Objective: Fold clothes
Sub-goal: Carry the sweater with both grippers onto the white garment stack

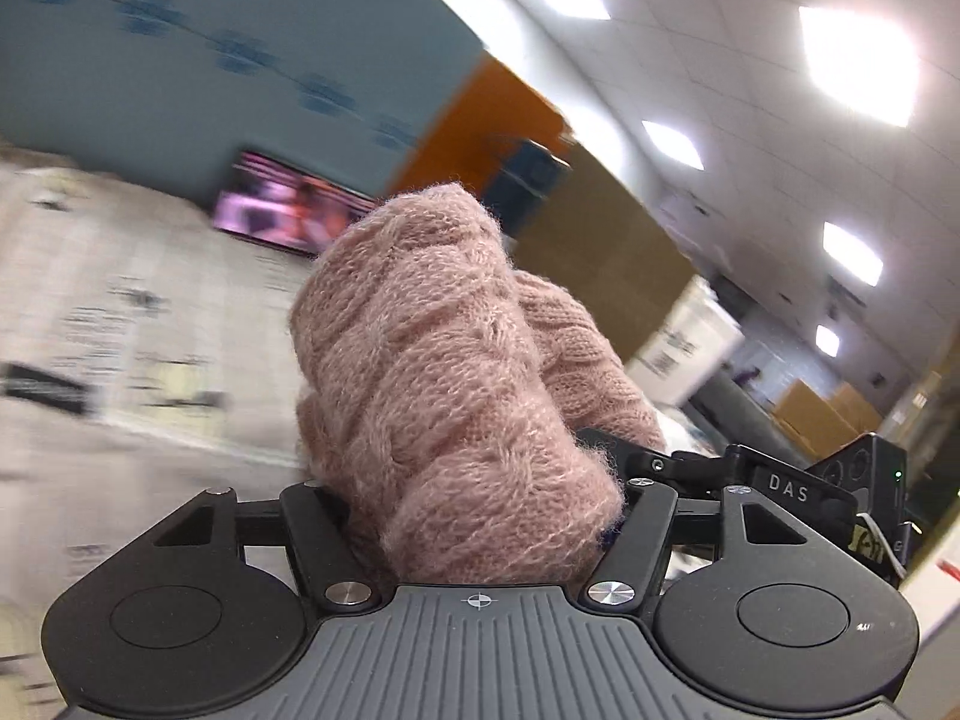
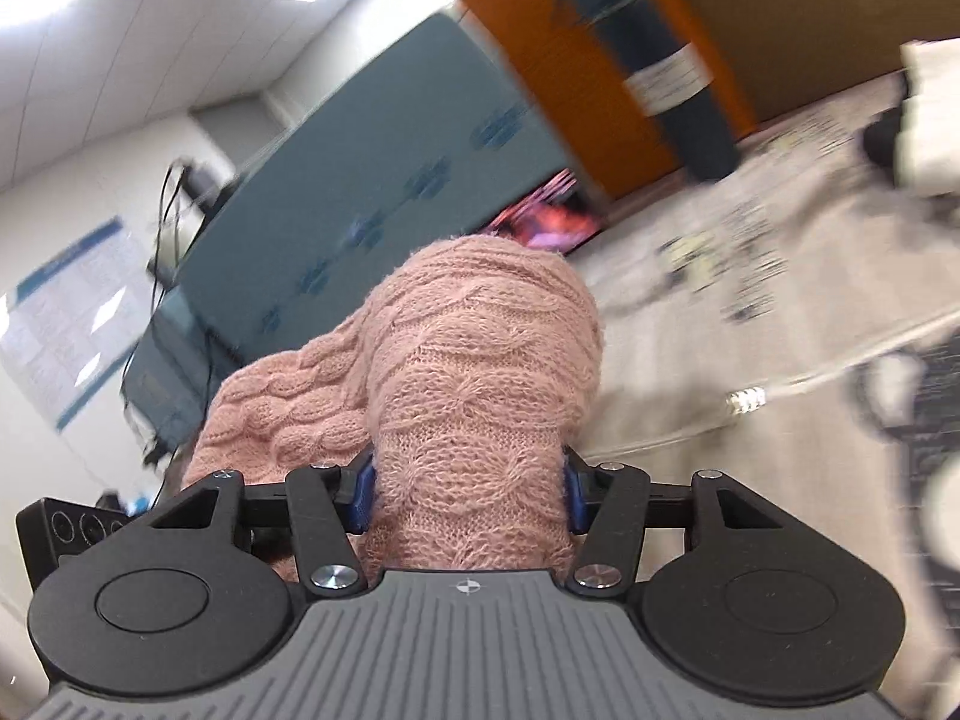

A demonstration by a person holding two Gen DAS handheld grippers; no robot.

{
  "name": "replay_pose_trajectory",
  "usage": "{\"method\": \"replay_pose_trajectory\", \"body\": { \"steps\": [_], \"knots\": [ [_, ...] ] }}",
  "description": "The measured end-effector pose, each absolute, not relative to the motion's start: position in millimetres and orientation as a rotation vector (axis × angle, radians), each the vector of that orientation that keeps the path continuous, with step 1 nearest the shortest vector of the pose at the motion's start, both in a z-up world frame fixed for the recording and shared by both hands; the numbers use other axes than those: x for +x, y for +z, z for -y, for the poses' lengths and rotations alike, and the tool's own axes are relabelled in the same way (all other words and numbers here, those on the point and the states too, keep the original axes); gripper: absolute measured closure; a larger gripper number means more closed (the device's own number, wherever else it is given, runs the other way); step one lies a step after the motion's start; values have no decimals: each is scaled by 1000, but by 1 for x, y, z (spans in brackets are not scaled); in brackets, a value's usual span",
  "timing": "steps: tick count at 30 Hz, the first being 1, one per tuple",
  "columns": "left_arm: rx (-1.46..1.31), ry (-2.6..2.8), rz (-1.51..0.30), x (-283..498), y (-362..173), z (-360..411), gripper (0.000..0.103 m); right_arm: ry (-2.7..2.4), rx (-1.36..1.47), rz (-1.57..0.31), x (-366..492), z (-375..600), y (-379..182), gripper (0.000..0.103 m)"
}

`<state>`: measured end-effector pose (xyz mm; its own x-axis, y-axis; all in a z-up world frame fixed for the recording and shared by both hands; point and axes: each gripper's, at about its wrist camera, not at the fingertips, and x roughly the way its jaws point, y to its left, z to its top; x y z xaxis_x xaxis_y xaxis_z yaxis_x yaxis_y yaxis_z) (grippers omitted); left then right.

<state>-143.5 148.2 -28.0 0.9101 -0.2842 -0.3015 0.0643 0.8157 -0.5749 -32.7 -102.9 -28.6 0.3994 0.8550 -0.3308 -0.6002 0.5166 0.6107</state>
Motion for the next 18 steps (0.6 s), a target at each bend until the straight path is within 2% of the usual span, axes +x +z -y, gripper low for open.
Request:
{"method": "replay_pose_trajectory", "body": {
  "steps": [7, 18],
  "knots": [
    [-559, -380, -397, -71, -19, -93, 40, 810, 473, -466, -29, 183, -16, 51],
    [-519, -539, -301, 54, 1, -4, 40, 544, 488, -273, 21, 270, 3, 51]
  ]
}}
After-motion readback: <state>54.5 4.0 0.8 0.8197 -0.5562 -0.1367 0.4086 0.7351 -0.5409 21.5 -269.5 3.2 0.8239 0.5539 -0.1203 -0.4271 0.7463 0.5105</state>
